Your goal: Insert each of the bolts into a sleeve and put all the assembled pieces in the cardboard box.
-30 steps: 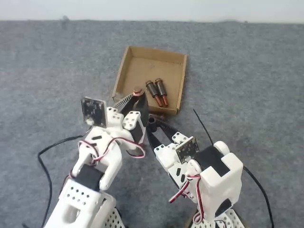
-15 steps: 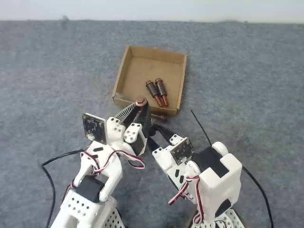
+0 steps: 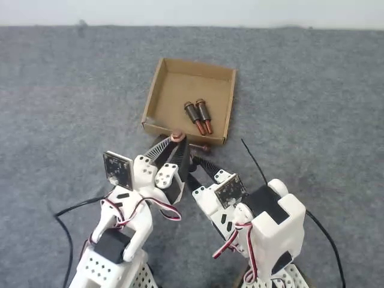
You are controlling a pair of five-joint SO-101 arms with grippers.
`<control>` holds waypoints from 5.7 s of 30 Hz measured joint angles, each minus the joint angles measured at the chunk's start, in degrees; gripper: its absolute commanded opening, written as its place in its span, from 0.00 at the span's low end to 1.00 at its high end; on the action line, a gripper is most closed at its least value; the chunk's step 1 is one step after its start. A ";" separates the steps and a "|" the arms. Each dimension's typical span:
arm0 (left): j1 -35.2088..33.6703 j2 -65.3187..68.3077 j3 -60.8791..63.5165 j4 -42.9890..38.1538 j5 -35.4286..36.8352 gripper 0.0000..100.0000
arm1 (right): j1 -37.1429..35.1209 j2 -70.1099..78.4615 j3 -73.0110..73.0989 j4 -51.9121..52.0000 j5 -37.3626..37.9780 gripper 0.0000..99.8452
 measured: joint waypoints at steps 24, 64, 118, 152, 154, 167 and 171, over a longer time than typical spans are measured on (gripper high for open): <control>-3.16 -0.70 2.20 -5.19 -2.37 0.01 | 0.26 0.00 0.00 -0.09 0.26 0.01; -0.35 17.58 2.20 -20.04 -2.55 0.01 | 0.53 0.00 0.00 -0.09 0.44 0.01; -1.49 17.58 2.20 -17.76 -2.37 0.01 | 0.53 0.00 0.00 -0.09 0.44 0.01; 3.34 17.49 2.02 -3.08 -2.81 0.01 | 0.62 -0.09 0.00 0.00 0.70 0.01; 3.52 17.49 2.02 -3.08 -2.81 0.01 | 0.62 -0.09 0.00 0.00 0.70 0.01; 0.88 17.67 2.11 -3.60 0.18 0.20 | 1.05 -0.09 0.00 0.00 0.70 0.01; 0.53 17.67 2.11 -3.52 0.62 0.18 | 1.58 -0.09 0.09 -0.09 0.62 0.01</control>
